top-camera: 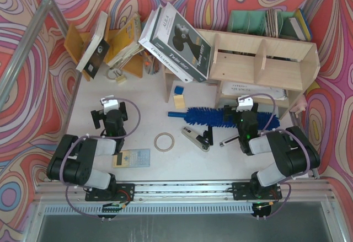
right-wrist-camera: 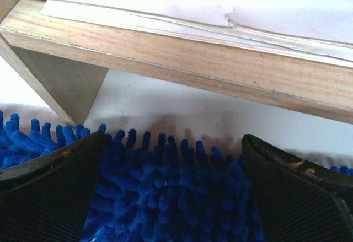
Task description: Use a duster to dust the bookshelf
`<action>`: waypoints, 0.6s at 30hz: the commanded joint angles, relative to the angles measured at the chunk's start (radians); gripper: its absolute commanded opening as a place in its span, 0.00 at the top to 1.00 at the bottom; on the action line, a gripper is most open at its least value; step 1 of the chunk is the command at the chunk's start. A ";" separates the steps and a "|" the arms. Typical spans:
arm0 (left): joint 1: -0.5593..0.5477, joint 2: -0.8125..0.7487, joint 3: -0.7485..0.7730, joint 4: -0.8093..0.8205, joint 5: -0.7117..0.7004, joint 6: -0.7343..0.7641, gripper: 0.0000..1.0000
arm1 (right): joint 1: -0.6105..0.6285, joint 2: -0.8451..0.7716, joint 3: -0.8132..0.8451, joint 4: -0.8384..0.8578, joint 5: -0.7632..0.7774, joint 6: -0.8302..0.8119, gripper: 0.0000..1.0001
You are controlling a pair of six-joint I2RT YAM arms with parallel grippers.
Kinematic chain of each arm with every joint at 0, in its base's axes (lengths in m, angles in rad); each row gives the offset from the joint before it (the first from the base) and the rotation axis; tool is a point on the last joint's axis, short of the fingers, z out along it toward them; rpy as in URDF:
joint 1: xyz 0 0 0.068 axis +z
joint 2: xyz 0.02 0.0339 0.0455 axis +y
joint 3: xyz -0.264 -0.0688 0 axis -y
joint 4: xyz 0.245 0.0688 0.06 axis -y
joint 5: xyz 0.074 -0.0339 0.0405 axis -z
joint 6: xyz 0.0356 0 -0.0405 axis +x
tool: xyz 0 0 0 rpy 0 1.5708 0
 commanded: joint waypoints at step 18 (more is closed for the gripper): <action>0.130 0.119 0.034 0.069 0.251 -0.061 0.02 | -0.089 0.172 0.051 0.191 -0.122 0.008 0.01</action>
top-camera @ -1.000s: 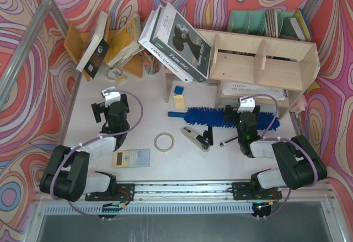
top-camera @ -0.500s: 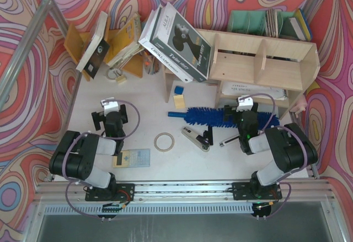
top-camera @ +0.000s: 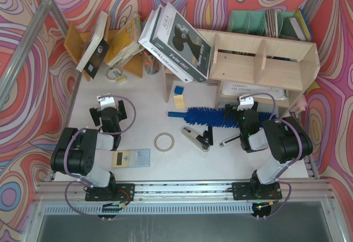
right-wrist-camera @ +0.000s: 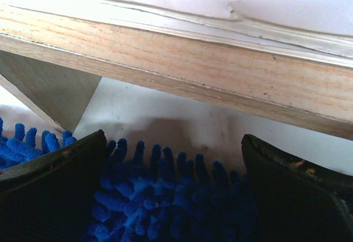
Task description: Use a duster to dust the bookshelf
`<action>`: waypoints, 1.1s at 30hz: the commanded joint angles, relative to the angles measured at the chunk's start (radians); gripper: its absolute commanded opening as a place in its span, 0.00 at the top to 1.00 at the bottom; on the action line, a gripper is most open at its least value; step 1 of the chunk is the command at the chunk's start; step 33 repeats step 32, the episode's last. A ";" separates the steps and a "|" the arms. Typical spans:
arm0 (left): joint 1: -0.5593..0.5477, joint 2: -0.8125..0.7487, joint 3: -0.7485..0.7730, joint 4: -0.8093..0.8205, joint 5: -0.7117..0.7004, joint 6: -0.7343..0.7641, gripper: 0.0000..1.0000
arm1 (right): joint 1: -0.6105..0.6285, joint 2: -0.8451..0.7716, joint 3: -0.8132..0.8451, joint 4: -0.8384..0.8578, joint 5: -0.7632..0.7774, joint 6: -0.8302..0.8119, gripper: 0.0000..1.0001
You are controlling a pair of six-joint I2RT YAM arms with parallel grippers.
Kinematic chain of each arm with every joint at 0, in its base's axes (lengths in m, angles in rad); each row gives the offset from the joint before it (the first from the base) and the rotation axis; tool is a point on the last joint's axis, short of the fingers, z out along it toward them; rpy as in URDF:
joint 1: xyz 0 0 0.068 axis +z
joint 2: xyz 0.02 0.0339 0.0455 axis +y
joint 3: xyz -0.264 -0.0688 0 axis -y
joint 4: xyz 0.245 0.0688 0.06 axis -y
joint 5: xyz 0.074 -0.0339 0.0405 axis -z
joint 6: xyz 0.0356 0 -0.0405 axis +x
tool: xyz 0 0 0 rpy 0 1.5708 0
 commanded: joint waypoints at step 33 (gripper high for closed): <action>0.011 0.002 0.016 -0.027 0.019 -0.026 0.01 | -0.009 0.008 0.041 -0.003 0.018 0.021 0.01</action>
